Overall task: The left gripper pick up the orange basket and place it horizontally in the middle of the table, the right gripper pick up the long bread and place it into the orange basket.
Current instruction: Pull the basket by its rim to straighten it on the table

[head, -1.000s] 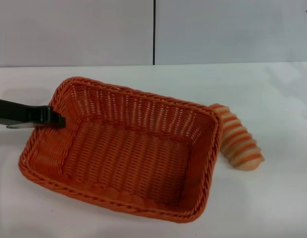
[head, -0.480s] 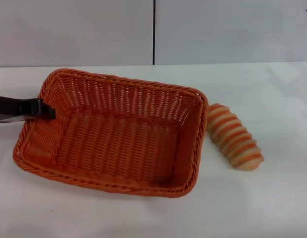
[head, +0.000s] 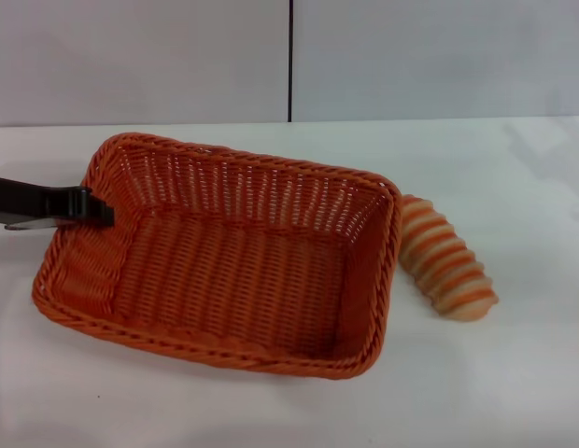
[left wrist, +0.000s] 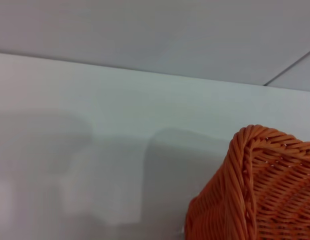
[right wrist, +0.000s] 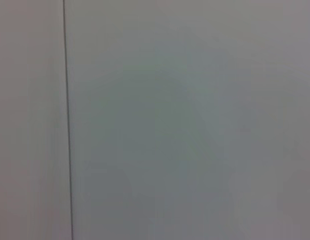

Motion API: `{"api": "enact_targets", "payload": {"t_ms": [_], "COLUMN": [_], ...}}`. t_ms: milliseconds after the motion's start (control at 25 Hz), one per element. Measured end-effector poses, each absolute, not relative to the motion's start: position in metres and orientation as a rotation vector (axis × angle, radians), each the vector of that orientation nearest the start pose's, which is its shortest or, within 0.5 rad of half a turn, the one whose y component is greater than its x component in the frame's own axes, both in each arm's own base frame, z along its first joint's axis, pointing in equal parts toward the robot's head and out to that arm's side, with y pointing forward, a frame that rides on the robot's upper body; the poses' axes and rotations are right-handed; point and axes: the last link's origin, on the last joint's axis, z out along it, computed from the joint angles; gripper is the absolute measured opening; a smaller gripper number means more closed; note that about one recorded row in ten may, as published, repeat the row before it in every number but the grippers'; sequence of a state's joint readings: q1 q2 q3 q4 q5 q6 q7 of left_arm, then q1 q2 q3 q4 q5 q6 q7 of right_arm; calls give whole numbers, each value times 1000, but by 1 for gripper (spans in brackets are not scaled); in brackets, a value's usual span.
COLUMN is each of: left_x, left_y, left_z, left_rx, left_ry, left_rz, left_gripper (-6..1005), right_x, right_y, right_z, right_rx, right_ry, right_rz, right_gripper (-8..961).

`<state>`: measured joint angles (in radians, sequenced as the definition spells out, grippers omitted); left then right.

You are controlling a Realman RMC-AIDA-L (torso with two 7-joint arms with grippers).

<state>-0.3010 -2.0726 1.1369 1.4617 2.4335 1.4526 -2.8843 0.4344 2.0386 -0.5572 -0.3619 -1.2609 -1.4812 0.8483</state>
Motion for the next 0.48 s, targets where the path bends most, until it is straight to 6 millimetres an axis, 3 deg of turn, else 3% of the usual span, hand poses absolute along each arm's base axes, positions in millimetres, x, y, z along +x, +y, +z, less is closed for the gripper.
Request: {"api": "enact_targets", "payload": {"t_ms": [360, 480], "left_x": [-256, -261], "left_y": [326, 326], "left_z": [65, 68], "left_rx": [-2043, -2020], "left_ry": [-1722, -1756], "left_rz": [-129, -161], "left_gripper": [188, 318], "right_x": [301, 300], "right_y": [337, 337], "right_z": [64, 63], "right_rx": [-1866, -1866], "right_ry": [405, 407], "right_rz": [1094, 1094], "right_gripper": [737, 736]}}
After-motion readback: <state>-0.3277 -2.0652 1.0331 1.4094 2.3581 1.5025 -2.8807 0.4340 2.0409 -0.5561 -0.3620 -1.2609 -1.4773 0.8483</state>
